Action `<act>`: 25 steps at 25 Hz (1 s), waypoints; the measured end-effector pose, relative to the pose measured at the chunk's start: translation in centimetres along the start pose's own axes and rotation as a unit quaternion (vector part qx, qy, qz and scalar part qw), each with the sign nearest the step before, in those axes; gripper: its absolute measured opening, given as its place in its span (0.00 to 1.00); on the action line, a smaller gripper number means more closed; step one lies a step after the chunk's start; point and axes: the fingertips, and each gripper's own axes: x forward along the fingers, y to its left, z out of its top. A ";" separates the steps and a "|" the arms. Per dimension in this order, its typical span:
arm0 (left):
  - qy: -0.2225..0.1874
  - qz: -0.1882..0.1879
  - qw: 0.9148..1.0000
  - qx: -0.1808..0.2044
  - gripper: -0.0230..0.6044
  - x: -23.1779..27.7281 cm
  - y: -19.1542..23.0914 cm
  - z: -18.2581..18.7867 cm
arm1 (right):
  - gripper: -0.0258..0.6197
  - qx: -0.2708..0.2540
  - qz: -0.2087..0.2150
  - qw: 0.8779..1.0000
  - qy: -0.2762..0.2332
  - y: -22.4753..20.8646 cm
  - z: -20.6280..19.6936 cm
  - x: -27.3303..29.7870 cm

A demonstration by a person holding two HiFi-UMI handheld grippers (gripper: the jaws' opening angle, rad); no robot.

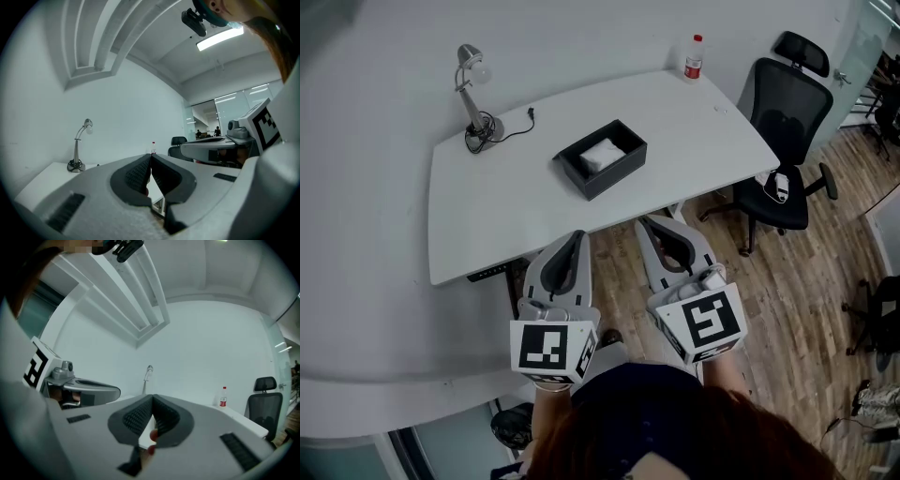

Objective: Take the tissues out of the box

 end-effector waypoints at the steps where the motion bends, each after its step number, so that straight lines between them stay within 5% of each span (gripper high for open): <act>1: 0.002 -0.004 1.000 -0.002 0.08 0.3 0.2 0.1 | 0.07 0.000 -0.001 1.000 0.001 -0.1 0.0 0.5; 25: -0.016 -0.058 0.998 -0.007 0.08 3.1 5.2 -0.2 | 0.07 -0.073 -0.049 0.996 0.022 0.1 -0.2 7.1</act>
